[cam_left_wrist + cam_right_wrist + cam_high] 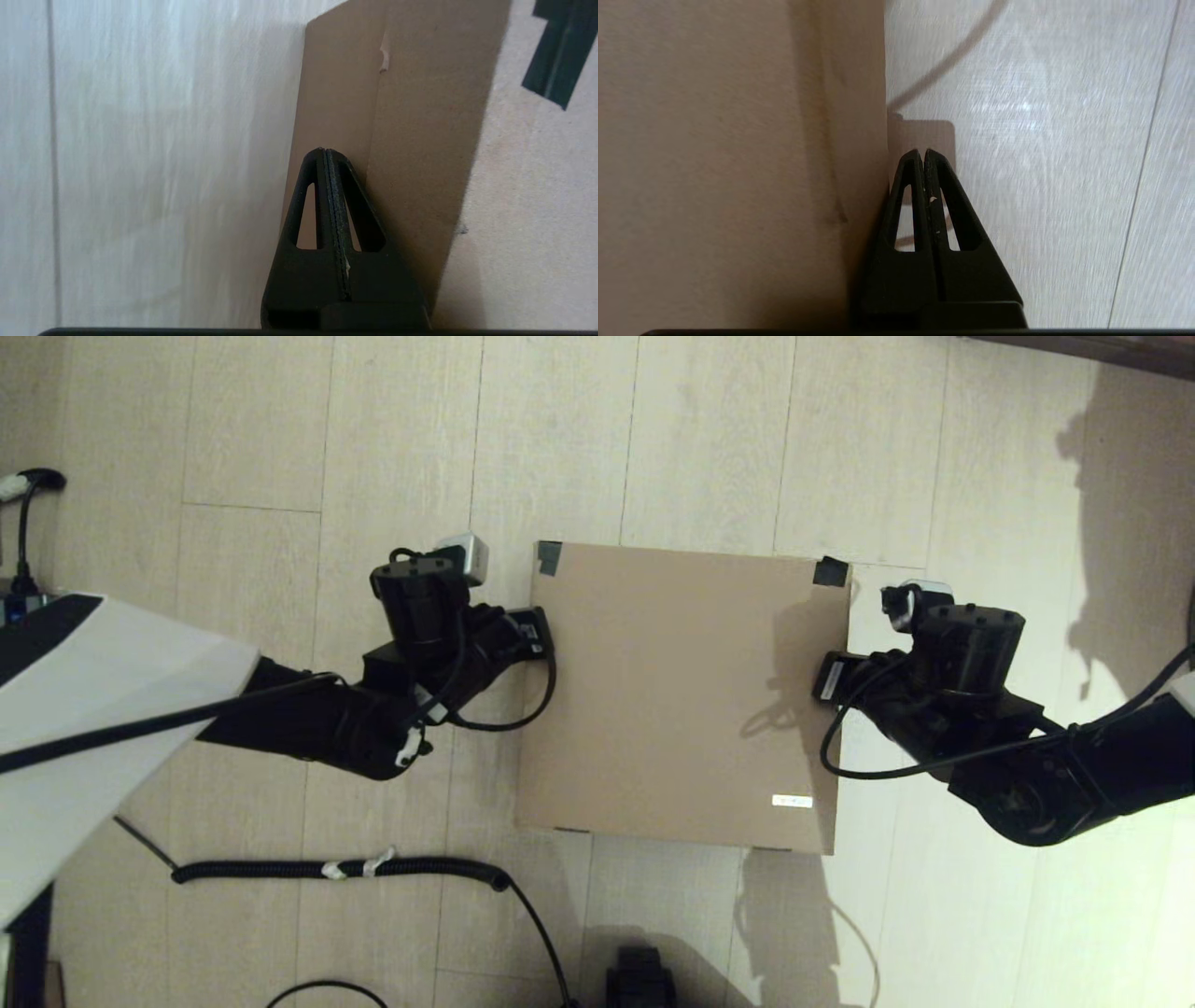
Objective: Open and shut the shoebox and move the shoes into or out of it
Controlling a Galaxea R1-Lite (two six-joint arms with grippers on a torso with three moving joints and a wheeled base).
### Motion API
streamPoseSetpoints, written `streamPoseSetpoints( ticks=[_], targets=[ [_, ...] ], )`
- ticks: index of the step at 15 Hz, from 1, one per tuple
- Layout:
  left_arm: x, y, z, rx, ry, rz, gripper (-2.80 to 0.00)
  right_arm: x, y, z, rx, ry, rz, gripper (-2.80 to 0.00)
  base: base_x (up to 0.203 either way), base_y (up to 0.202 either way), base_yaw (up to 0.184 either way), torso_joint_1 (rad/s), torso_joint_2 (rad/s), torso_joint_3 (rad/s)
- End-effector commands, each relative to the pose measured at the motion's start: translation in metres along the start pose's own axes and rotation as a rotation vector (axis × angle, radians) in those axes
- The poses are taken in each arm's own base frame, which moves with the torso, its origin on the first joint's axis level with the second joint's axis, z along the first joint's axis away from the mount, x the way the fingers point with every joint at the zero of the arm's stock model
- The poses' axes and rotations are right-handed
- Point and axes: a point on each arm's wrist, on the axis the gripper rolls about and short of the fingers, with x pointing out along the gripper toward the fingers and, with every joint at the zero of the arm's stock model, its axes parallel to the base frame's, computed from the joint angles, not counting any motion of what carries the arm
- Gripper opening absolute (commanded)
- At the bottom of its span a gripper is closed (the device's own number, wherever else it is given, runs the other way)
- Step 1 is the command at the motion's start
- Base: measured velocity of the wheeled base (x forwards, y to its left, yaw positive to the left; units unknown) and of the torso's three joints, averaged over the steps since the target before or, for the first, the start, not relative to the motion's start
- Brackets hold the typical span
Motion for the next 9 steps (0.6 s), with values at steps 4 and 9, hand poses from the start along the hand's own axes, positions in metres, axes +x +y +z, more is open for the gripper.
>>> streamPoseSetpoints(
  ticks=[4,9],
  targets=[
    [0.011,0.0,0.019,-0.007,-0.066,0.032,-2.8,0.021,0.005,0.02,0.035,-0.09,-0.004,-2.8,0.0,0.0,0.0,0.0,0.0,0.0],
    [-0.005,0.009,0.055,-0.012,-0.145,0.059,-2.8,0.017,0.007,0.057,0.053,-0.167,-0.021,-2.8,0.0,0.0,0.0,0.0,0.0,0.0]
  ],
)
